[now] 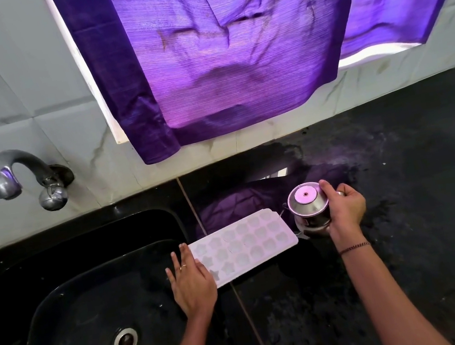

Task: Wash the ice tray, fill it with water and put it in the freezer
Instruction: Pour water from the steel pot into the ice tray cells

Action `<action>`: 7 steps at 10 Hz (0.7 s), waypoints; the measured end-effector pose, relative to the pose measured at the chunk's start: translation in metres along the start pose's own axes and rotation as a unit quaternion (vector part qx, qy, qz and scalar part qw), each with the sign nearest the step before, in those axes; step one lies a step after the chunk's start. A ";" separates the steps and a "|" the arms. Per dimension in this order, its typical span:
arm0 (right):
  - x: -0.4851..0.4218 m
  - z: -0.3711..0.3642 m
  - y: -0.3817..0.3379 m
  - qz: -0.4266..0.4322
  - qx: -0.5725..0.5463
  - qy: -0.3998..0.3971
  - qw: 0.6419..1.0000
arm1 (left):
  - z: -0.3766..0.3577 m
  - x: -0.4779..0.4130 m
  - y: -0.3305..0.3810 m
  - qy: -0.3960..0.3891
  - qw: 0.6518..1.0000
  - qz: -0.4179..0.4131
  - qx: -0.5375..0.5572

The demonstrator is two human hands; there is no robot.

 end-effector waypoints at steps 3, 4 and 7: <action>0.009 -0.012 -0.001 0.024 0.043 -0.018 0.999 | 0.000 0.000 0.000 0.003 1.000 -0.002 0.006; 0.011 -0.014 -0.006 0.038 0.060 -0.017 0.997 | -0.001 0.000 0.000 0.004 1.000 -0.004 0.011; 0.014 -0.015 -0.014 0.067 0.101 -0.009 0.993 | 0.000 0.000 0.000 0.007 1.000 -0.002 0.007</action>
Point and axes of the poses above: each hand's wrist, its own x-axis away from the middle knuckle, its own z-axis out of the back of the hand, y = z × x, the point moved 10 cm from there along -x, towards the middle knuckle, and after that the axes turned 5 degrees about -z, right-handed, at the moved point
